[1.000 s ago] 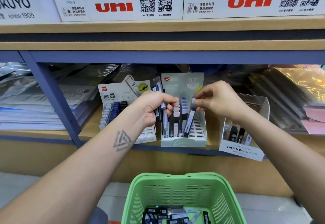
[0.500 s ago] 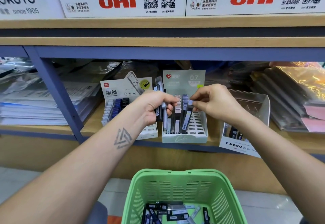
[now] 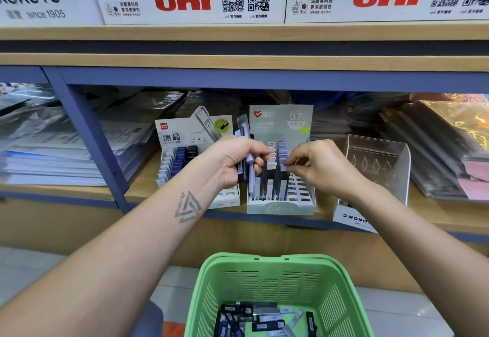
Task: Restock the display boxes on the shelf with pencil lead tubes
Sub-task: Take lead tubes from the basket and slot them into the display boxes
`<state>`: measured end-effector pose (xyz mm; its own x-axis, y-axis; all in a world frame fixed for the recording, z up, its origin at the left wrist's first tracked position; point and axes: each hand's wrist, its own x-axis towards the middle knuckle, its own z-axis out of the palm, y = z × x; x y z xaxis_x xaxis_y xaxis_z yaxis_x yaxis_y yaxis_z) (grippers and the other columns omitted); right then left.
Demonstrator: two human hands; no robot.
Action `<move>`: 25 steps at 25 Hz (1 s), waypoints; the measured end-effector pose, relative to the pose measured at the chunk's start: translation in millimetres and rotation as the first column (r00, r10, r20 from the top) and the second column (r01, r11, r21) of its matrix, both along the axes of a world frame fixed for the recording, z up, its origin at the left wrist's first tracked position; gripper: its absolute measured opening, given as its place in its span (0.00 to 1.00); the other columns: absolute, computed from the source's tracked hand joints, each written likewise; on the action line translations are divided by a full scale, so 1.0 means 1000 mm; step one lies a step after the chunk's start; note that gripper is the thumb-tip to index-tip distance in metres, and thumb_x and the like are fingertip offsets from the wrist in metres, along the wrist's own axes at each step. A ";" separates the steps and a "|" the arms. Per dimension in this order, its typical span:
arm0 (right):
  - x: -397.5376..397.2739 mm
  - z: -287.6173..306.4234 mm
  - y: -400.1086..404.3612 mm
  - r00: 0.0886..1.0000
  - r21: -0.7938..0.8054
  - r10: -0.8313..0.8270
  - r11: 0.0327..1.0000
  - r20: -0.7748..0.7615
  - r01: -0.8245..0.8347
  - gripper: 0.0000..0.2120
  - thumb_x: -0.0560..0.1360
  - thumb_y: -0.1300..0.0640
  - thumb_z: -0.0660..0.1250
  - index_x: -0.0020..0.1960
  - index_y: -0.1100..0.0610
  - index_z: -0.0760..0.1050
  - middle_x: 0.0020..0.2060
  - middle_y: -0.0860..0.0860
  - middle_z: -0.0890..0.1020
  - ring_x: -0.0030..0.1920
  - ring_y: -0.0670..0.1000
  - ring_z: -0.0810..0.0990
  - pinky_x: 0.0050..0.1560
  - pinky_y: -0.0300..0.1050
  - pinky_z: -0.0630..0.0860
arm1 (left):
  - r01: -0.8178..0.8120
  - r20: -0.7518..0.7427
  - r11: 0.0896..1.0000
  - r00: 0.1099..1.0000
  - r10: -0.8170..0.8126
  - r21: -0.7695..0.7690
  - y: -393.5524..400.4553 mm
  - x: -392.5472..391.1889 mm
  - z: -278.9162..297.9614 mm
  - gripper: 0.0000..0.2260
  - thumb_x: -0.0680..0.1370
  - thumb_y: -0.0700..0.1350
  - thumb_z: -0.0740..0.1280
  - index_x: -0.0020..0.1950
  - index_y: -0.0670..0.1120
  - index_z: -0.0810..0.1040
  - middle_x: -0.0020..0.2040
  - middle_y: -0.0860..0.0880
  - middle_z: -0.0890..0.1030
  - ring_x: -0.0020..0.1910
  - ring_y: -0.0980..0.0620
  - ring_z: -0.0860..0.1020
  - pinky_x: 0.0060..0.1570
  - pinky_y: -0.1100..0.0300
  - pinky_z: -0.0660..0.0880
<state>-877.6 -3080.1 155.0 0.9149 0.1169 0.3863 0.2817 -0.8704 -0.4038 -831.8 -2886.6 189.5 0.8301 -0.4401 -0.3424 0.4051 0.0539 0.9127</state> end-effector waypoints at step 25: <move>-0.011 0.040 0.029 0.968 0.884 0.111 0.441 -0.224 0.154 0.03 0.77 0.68 0.68 0.51 0.66 0.78 0.34 0.58 0.83 0.30 0.49 0.78 0.31 0.38 0.75 | 0.267 0.084 0.956 0.957 -0.278 0.124 0.004 -0.022 -0.019 0.09 0.72 0.42 0.77 0.46 0.45 0.78 0.29 0.49 0.74 0.25 0.55 0.69 0.23 0.65 0.67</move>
